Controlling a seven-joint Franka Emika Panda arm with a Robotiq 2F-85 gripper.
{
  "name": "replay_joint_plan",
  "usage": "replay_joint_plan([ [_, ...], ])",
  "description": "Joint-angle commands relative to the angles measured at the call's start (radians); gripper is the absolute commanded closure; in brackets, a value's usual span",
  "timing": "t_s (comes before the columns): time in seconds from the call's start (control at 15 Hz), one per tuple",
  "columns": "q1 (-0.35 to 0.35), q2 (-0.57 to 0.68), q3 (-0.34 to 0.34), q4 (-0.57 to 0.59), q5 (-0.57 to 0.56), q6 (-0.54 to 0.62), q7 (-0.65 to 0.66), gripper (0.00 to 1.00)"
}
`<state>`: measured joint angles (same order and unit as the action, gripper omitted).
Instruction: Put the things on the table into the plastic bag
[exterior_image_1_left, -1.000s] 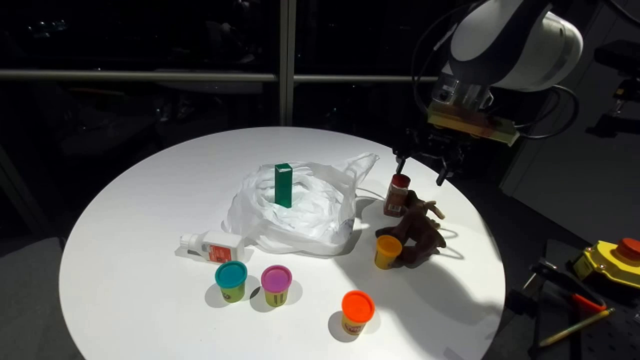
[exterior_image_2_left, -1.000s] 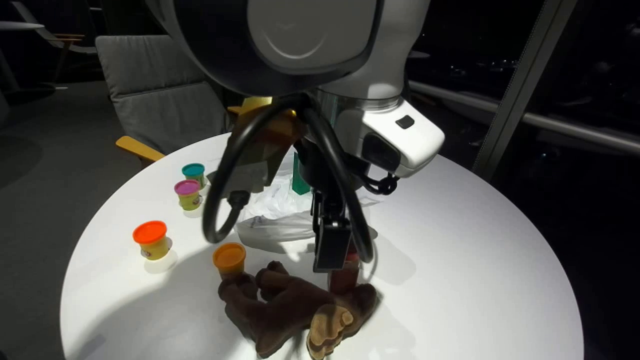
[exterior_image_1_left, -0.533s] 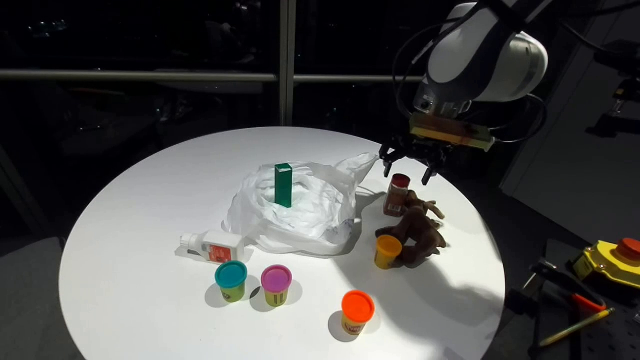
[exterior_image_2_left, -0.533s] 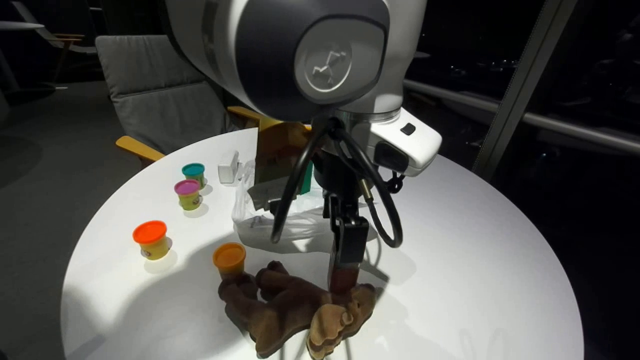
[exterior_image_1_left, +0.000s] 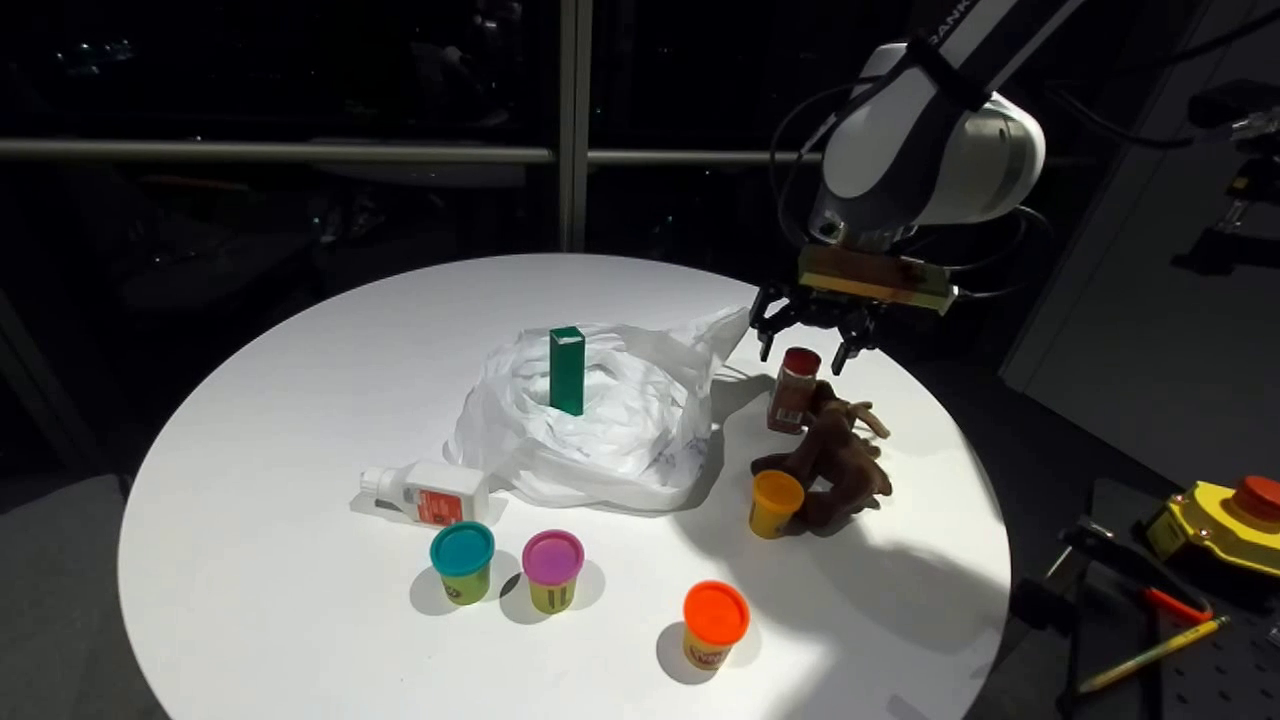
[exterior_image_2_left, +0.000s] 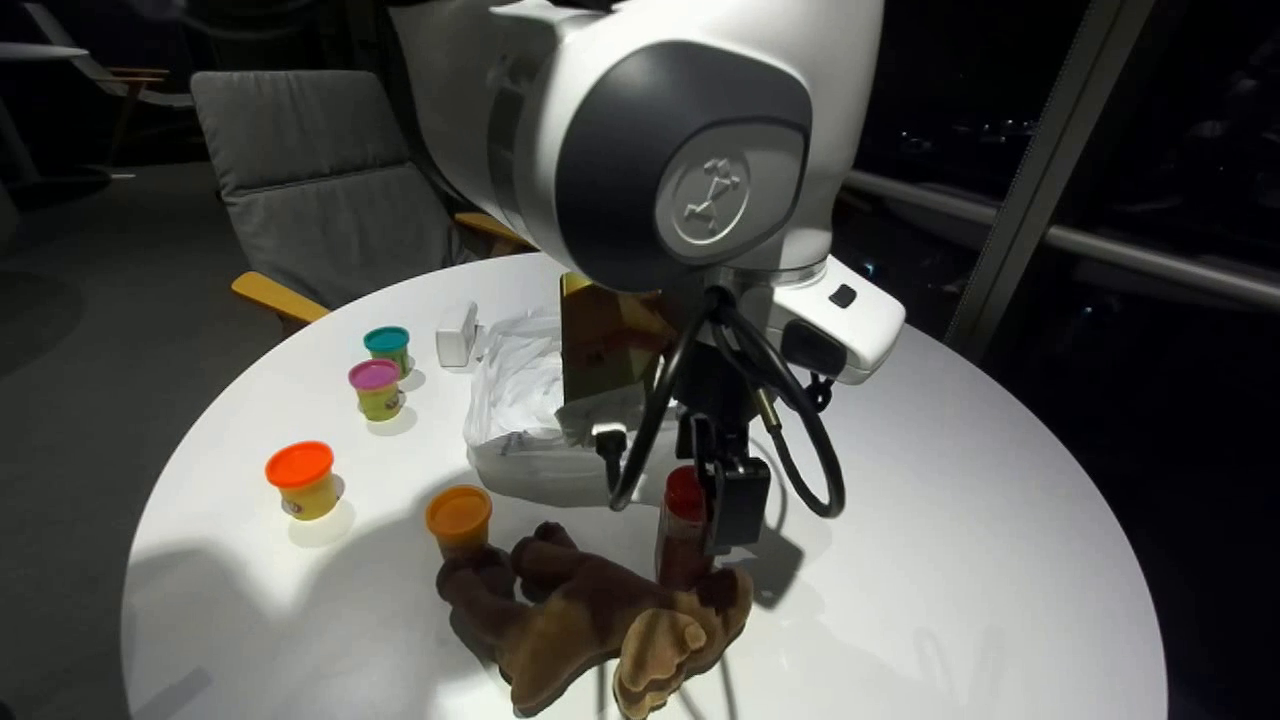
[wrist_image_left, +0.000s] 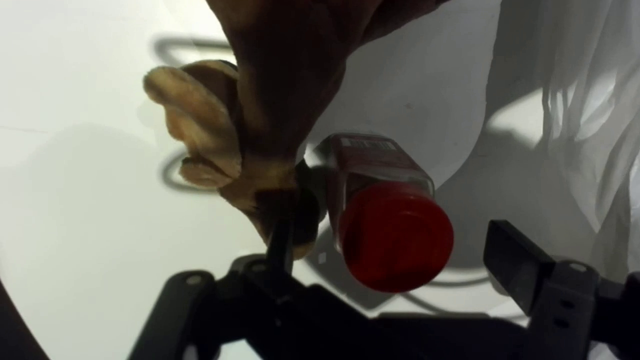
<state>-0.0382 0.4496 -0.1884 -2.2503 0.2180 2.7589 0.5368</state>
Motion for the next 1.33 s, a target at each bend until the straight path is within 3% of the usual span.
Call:
replay_joint_plan([
  [0.0,0.019,0.039,-0.023,0.047,-0.005,0.002,0.020,0.27],
  [0.07,0.019,0.043,-0.023,0.050,-0.004,0.001,0.019,0.30],
  [0.47,0.007,0.000,-0.022,-0.001,0.013,0.009,0.007,0.76],
  [0.87,0.005,-0.118,-0.080,-0.086,-0.012,-0.035,0.011,0.76],
  [1.13,0.067,-0.291,-0.183,-0.150,-0.167,-0.078,0.094,0.76],
  [1.27,0.083,-0.373,-0.191,-0.155,-0.295,-0.100,0.162,0.76],
])
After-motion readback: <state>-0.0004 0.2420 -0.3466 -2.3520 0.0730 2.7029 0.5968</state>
